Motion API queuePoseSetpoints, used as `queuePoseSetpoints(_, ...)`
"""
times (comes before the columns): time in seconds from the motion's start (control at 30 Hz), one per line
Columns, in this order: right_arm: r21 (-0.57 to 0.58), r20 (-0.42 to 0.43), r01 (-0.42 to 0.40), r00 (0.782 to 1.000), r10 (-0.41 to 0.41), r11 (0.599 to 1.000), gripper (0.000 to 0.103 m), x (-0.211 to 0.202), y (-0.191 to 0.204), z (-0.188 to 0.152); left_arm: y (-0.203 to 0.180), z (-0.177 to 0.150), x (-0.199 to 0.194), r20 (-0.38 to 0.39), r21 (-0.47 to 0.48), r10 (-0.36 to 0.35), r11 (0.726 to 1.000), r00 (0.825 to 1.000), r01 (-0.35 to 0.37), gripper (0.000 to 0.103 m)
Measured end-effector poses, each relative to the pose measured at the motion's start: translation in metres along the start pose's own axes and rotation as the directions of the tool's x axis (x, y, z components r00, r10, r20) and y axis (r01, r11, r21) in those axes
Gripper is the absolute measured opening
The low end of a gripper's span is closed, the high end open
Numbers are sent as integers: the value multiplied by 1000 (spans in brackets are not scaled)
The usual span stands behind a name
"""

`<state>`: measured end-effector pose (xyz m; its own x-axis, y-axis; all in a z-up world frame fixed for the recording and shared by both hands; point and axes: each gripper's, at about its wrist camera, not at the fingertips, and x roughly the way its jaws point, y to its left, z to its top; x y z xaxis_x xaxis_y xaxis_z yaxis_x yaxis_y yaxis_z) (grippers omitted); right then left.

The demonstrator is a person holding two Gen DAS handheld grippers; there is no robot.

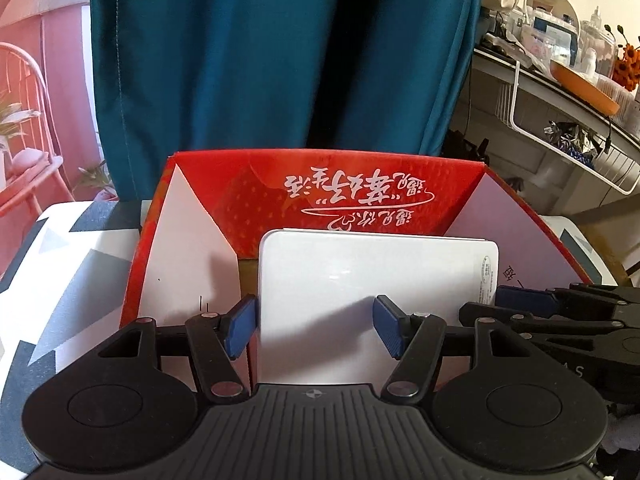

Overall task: Organize rigid objects
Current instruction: 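Lower the white case into the box and open the left gripper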

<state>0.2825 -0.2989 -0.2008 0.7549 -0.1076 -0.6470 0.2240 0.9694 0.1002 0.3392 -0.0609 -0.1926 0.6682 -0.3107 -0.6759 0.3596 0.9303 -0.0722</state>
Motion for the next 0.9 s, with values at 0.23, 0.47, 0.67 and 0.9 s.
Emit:
queuePoseSetpoints(0.23,-17,12,-16,1000,16,1000,37,-2,0,0,-1,0,0,-1,1,4,1000,1000,-4,65)
queuePoseSetpoints(0.47,-41,31,-44,998,45,998,44,-16,5,-3,-2,0,-15,23,1,3,1000,1000,-3,69)
queuePoseSetpoints(0.67,-65,90,-45,995,51,997,69,-41,7,-4,-5,-4,-47,81,10,-1,1000,997,0,93)
queuePoseSetpoints(0.9,-67,166,-39,985,49,997,100,-74,6,-13,-9,-17,-82,119,18,-2,1000,993,0,101)
